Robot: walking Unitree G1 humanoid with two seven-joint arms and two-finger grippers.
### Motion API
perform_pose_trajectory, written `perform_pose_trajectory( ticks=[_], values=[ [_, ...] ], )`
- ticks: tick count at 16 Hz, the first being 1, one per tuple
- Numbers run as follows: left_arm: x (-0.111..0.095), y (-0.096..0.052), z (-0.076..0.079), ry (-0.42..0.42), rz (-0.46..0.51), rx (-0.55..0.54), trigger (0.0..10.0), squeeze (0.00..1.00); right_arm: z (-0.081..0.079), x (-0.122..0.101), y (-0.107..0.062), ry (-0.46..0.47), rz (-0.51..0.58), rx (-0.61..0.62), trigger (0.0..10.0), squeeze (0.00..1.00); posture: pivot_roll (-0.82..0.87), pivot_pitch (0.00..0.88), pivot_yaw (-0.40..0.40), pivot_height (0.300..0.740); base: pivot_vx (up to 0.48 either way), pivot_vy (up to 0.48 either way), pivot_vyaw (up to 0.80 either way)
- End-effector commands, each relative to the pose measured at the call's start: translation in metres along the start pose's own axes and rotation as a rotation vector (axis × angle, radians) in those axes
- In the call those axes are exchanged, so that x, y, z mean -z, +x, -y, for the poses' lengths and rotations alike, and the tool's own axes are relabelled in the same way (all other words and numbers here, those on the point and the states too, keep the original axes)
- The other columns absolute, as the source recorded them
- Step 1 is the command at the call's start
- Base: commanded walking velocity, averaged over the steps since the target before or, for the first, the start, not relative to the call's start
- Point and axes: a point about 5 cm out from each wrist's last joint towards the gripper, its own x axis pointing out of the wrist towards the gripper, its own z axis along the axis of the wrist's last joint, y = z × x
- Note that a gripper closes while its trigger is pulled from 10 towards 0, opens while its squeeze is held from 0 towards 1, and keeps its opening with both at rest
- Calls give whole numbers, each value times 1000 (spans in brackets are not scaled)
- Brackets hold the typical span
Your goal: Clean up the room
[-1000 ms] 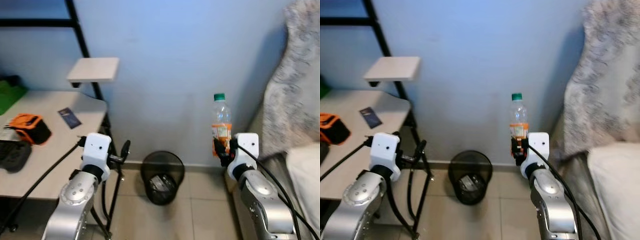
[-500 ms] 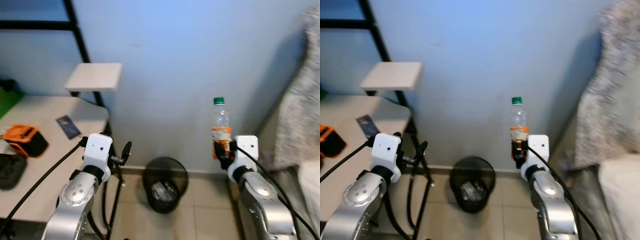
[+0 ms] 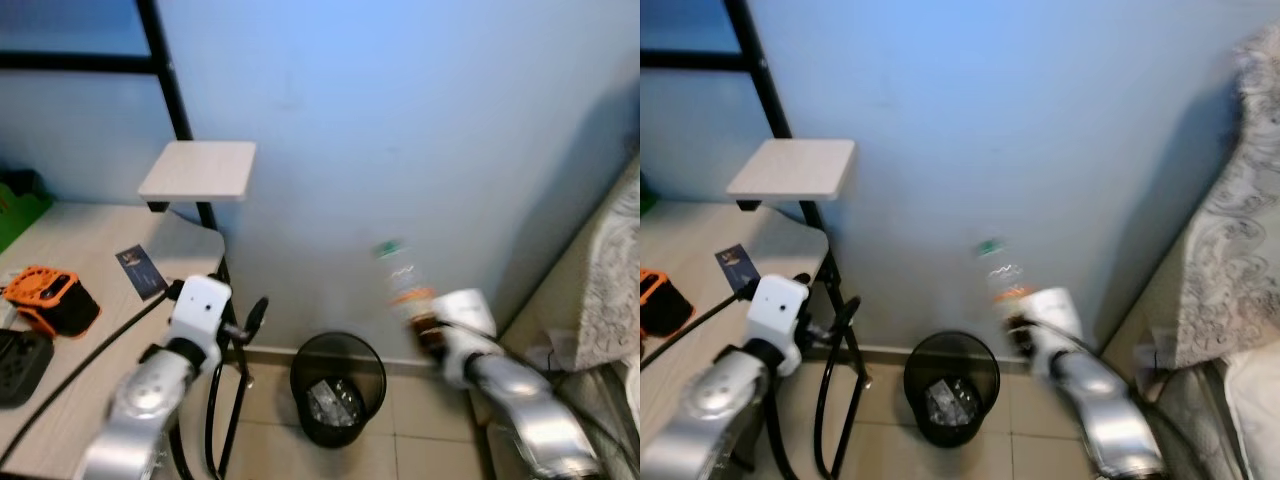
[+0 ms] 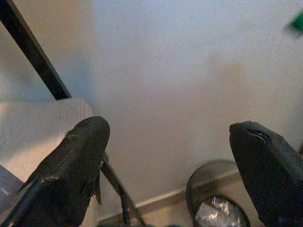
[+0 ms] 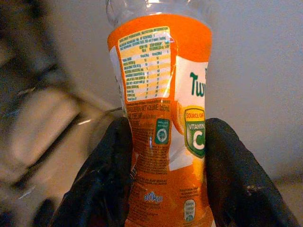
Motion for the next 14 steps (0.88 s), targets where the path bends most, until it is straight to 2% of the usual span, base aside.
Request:
perform_pose_trajectory(
  ticks=[1,2,3,4,6,9,13,14],
  values=[
    [-2,4,7,9,-2,63,10000,0,4,7,3,-33,-48,-15,10000,0,-63,15,0,740,0,0,0],
    [-2,6,8,20,-7,100,10000,0,3,10,8,-70,-78,-36,10000,0,-63,16,0,740,0,0,0],
    [-5,9,11,59,-22,202,10000,0,3,14,20,-148,-128,-57,10000,0,-59,20,-3,740,0,0,0],
    [-6,12,12,96,-53,282,10000,0,3,14,32,-185,-155,-49,10000,0,-57,24,-4,740,0,0,0],
    [-6,18,12,124,-106,376,10000,0,5,13,45,-207,-184,-7,10000,0,-52,36,-12,740,0,0,0],
    [-9,24,12,173,-144,488,10000,0,7,6,60,-185,-196,58,10000,0,-56,51,-8,740,0,0,0],
    [-13,25,14,160,-151,546,10000,0,-1,-2,70,-149,-178,40,10000,0,-54,70,-15,740,0,0,0],
    [-12,23,16,160,-158,569,10000,0,-5,-9,73,-114,-147,34,10000,0,-55,72,-17,740,0,0,0]
  ],
)
